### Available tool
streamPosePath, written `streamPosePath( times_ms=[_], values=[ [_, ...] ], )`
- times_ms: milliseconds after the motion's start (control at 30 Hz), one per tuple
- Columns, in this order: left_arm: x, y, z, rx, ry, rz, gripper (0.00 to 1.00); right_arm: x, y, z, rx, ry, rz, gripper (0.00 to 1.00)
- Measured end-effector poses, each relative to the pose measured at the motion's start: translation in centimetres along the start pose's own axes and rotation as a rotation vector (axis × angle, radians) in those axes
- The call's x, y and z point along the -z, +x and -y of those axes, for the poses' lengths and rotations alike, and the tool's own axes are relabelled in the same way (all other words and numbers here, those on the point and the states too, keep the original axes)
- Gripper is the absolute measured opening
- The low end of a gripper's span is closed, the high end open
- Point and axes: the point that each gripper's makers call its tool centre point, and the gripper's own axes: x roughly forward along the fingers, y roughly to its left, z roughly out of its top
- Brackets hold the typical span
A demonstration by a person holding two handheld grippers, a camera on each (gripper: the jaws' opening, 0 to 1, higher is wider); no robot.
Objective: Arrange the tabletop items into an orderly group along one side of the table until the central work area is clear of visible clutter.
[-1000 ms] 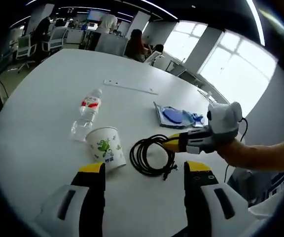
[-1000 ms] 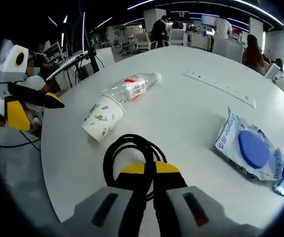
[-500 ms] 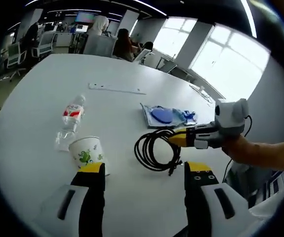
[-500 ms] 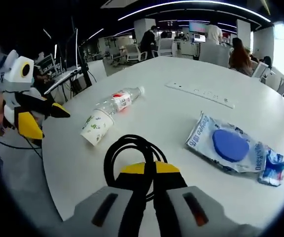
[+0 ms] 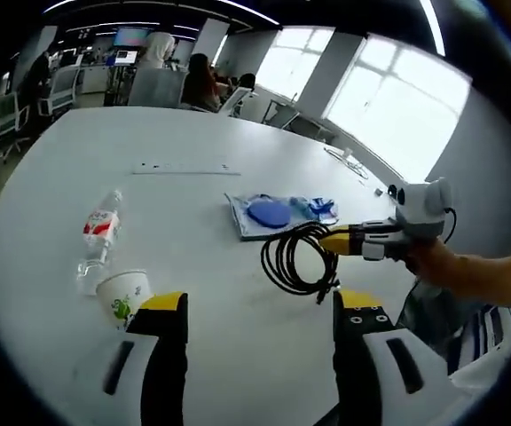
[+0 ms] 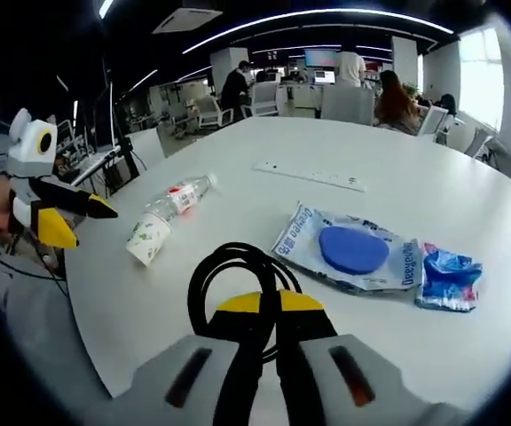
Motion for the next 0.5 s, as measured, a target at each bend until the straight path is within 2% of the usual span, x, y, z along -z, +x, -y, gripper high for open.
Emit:
streamPosePath(
  times_ms=[267,500],
  values=[
    [-0.7,1.1,1.0,0.027,0.024,-0.01,0.7,0.3,-3.3,5.3,0.094,0.045,0.031,0.0],
    [-0.9,1.3,1.1,0.031,0.05,-0.018,0.73,0.9,-5.6,9.5,0.173,0.067,0.04,0.0]
  ],
)
